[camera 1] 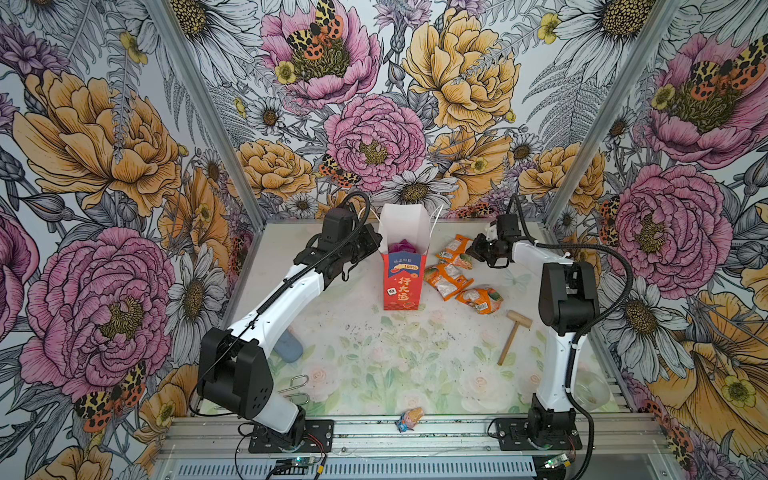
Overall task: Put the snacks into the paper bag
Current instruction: 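Lift the orange packet with the right gripper toward the red bag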
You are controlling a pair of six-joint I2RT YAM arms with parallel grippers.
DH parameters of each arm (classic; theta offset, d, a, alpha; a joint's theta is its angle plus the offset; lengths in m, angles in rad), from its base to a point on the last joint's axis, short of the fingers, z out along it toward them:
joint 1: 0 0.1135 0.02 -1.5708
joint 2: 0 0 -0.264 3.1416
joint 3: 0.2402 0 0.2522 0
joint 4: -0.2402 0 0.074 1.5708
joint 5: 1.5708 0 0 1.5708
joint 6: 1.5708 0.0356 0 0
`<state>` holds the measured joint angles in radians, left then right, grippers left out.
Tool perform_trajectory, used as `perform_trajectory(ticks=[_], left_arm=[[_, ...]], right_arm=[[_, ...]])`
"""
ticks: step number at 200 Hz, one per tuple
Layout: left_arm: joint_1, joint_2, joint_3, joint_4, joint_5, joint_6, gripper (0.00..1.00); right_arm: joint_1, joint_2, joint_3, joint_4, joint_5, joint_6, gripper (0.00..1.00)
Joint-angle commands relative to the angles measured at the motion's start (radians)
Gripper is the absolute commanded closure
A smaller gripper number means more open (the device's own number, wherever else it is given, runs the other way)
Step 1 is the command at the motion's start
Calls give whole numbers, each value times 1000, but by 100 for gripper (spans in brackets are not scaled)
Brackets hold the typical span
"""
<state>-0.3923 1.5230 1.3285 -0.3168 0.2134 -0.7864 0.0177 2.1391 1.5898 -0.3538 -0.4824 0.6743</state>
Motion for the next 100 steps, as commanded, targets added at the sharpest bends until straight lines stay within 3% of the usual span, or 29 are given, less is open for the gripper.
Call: perform_trajectory(ticks=[1,52,100], left_arm=[[13,-16,-17,56,20,-8,100],[18,-22,-24,58,21,-9,100],[19,-19,-22,64,27,-11,100]], right_arm=[[-14,-72,-13,67,-61,-32,100],[-53,-100,-50,183,-226,7,100],[-87,-160,-30,188,-358,-8,100]])
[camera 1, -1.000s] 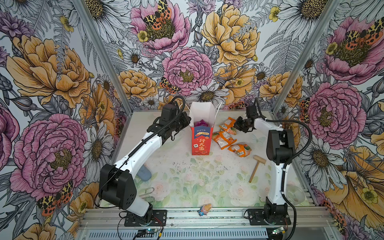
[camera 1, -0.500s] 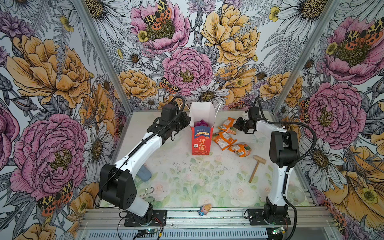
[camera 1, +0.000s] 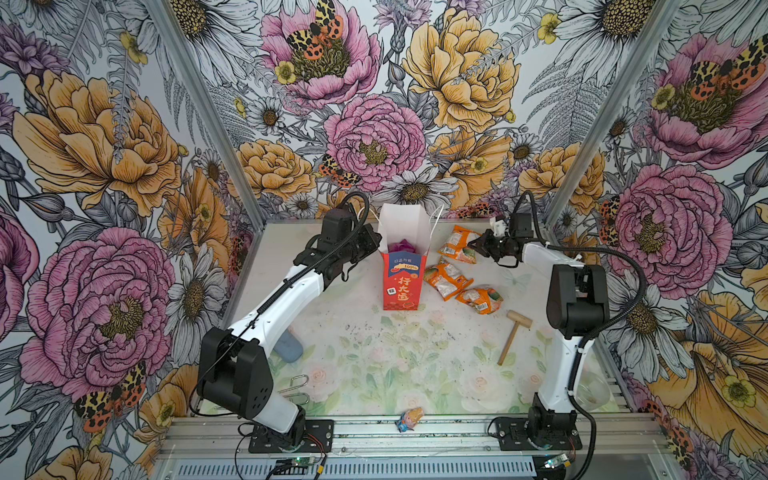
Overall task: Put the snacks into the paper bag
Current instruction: 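Lift the orange packet with the right gripper toward the red bag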
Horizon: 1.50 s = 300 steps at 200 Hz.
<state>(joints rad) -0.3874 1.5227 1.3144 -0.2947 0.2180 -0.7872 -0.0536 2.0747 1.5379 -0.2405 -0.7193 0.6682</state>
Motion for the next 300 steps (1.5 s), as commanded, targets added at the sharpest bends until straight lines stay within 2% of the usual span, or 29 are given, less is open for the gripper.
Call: perform_trajectory(ticks=[1,56,136,187,237,300], left_arm=[[14,-19,-8,42,23,-10,100],[17,-21,-17,49,27,-14,100],[21,-29,-23,52,30,-14,100],[19,-28,-24,57,32,-17,100],[17,-31,-26,58,36,-17,100],[17,-36,-30,63,34,-18,100]], right_arm=[[-17,-97,23,75,-123,-2,100],[-38,-169,105,73,-184,22,100],[-16,-259,379,62,-212,86,100],[55,-316,510,29,-206,91,100],[150,-311,612,-34,-175,78,100],[318,-306,629,-167,-58,-53,100]])
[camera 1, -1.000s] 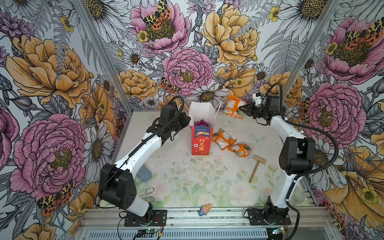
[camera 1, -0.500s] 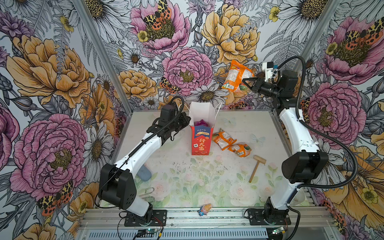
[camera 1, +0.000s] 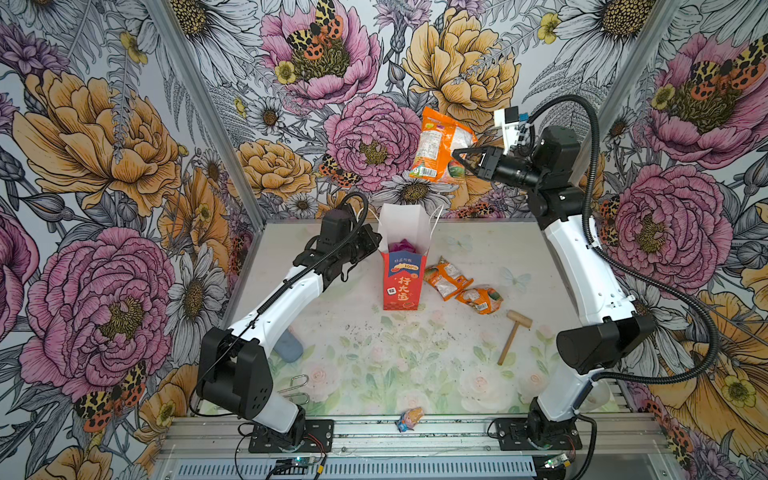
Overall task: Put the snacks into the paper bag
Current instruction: 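Lift the orange packet with the right gripper toward the red bag, then move the held orange packet over the red bag's opening with the right gripper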
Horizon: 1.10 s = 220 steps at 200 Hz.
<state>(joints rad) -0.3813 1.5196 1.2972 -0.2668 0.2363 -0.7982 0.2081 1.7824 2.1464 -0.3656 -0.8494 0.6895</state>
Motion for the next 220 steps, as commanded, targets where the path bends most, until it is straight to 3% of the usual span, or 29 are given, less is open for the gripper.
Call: perform_trajectory(ticks=[1,106,155,220], left_arm=[[10,-33,-12,35,16,-7,100],[10,-40,-22,44,16,-10,100],[9,-39,-25,47,15,-9,100],[10,-44,-33,51,15,-13,100]], right_arm=[[58,-14,20,-43,74,-76,100],[239,-84,-212,5,288,-93,100],[255,-124,-306,23,361,-114,100],[252,-161,-391,22,369,-137,100]])
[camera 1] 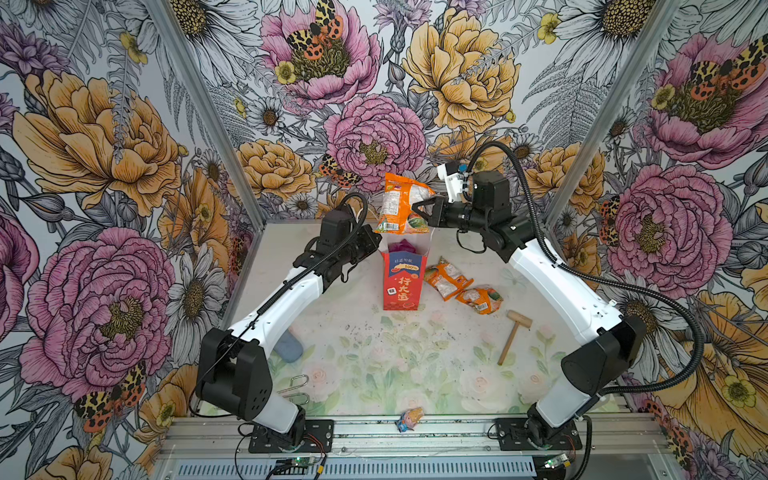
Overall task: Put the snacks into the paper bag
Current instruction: 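Move the held orange packet over the red bag's opening with the right gripper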
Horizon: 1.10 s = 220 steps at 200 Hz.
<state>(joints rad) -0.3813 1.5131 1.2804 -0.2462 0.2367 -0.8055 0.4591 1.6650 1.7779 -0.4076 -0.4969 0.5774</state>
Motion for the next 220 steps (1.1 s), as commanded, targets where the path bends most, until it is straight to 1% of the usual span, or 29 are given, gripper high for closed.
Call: perform_trajectory(ticks=[1,40,69,127,220], left_arm=[[10,-38,-17,30,14,-5,100],[11,-41,-17,30,13,-5,100],[10,-42,-19,30,13,-5,100],[14,-41,-18,30,13,-6,100],[19,-41,-19,28,13,-6,100]], right_arm=[[1,-43,-24,64,18,-25,100],[-2,-38,-53,66,28,-55,100],[-5,-29,-78,66,65,-85,100],[-1,4,-84,73,66,-113,100],[27,32,-152,127,143,-180,100]])
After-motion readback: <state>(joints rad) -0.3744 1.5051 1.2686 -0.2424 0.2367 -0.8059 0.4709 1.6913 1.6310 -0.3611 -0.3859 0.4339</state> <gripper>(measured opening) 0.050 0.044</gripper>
